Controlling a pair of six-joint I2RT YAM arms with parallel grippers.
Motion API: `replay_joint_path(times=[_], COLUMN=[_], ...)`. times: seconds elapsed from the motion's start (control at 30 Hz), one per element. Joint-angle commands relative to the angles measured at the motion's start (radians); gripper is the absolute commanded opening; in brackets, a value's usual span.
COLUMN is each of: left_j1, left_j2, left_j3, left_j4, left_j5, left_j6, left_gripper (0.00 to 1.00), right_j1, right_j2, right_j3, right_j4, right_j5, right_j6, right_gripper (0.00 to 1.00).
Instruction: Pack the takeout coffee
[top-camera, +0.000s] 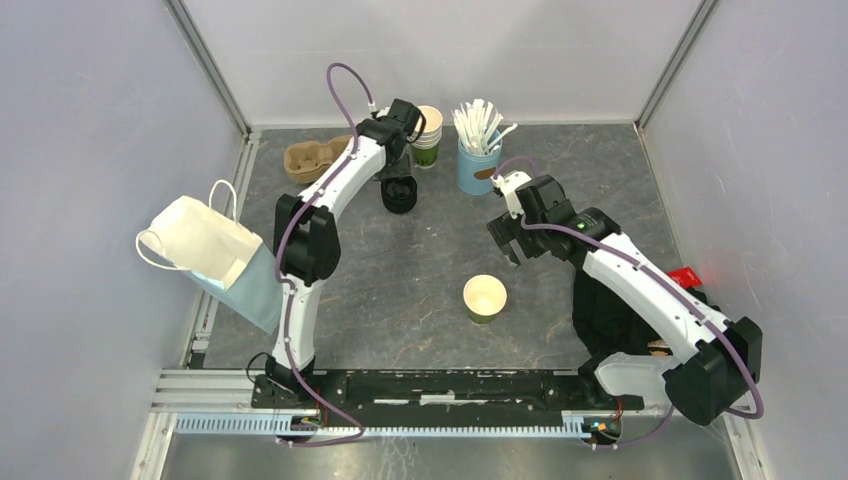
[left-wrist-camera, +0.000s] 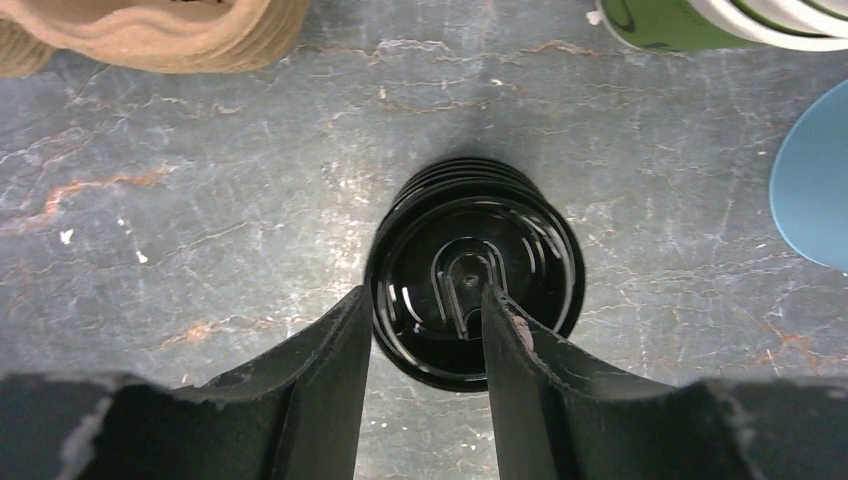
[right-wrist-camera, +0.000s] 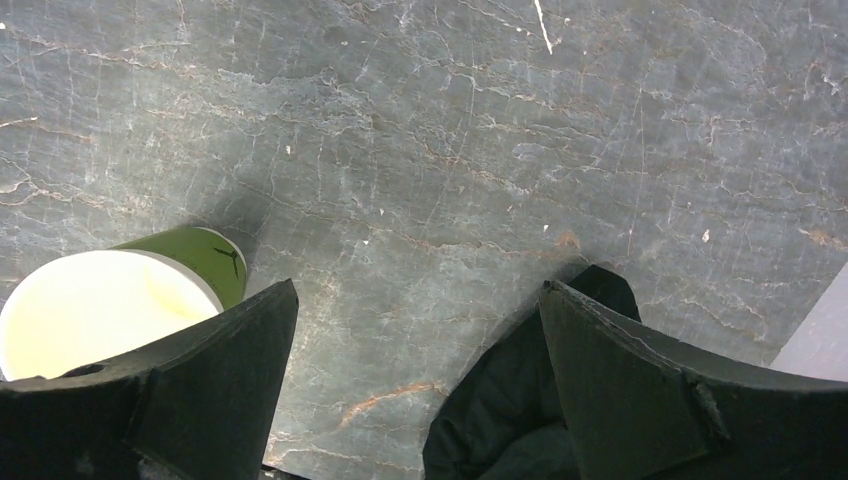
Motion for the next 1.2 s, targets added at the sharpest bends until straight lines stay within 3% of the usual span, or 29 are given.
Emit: replay_joint_path(times=[0.0,0.27,0.83,1.07,1.17], left_j1=[0.011,0.018,0.036,0.037,0.037], left_j2=[-0.006,0.014,0.038,0.036,0.037], left_j3=[0.054,0.029,0.000,-0.003,-0.004], left_j4=[-0.049,-0.043,-0.015,-0.009,-0.010], left_j5=[-0.044,-0.068,-0.040,-0.033,-0.031], left_j6=[0.023,0.029,0.051,0.056,0.058], left_gripper=[0.52,0.53,0.38,0.25,0.25], right_j1=[0.011,0.010,0.013,0.011,0.012], right_j2=[0.008,0.006,0.008,0.014,0.015], right_j3=[0.016,0.011,0.001,0.002,0.003], right_j4=[0.039,0.036,0.043,0.046,0.045], right_j5=[0.039,0.031,0.012,0.003,0.002], right_j6=[-0.022,-0.018,-0.017,-0.015,-0.013], right_gripper=[0.98,0.98,0.98,0.98,0.98])
